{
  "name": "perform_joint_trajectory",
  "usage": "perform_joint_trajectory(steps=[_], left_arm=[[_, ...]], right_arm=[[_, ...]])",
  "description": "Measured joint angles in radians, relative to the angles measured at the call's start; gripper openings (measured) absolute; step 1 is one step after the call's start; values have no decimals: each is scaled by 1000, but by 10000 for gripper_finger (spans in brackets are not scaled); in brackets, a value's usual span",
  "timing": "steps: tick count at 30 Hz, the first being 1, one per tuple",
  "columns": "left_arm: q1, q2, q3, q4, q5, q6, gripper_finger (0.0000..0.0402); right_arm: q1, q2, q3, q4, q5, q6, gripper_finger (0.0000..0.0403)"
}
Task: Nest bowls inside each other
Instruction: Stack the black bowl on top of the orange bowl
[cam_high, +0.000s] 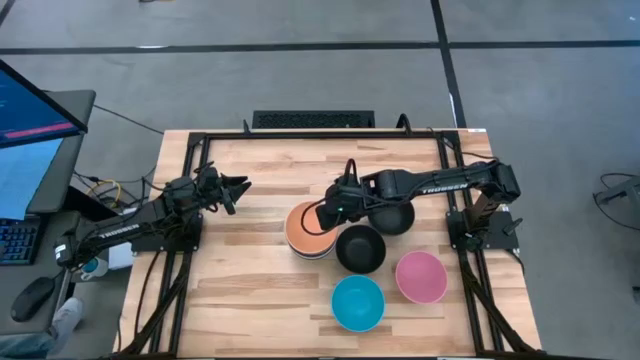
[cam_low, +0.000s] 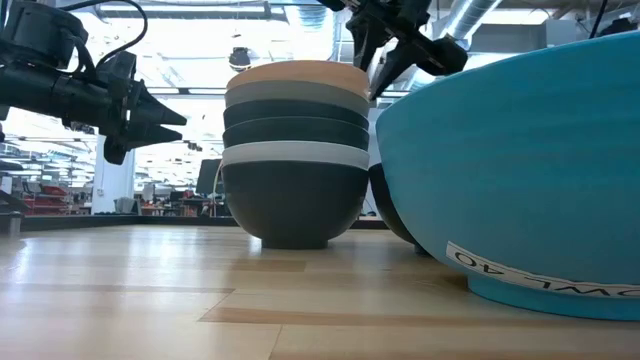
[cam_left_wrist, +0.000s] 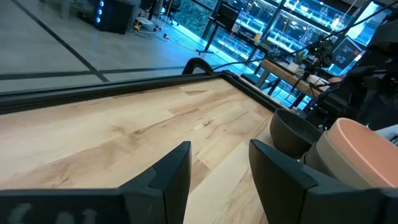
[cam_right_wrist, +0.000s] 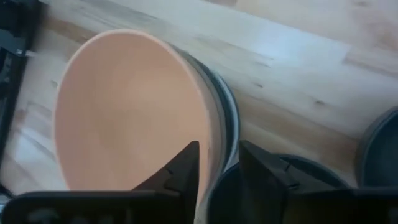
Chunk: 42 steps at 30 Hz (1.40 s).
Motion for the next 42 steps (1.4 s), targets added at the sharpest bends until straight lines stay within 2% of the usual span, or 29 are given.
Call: perform_joint_trajectory(steps=[5,9,15,18,21,23,29,32,38,42], left_arm=[[0,0,0,0,0,0,153],[0,0,0,0,0,0,153],[0,0,0,2,0,0,153],[0,0,0,2,1,0,153],[0,0,0,1,-1,0,153],[0,0,0,1,-1,0,153],[0,0,0,1,-2,0,153],[0,0,0,1,-2,0,153],[0,0,0,2,-2,0,153],[0,0,0,2,-3,0,153]], right_arm=[[-10,-1,0,-33,73,-9,164],[-12,-49,2,-40,147,-17,183],[-52,-182,0,-294,223,-57,196],[-87,-283,-13,-374,220,-92,190],[-146,-388,-87,-393,163,-79,175],[-186,-465,-183,-387,112,-54,162],[-244,-645,-527,-173,-45,10,132],[-259,-693,-646,-165,-78,53,128],[-266,-739,-741,-265,-103,71,147],[-262,-760,-759,-218,-149,35,162]])
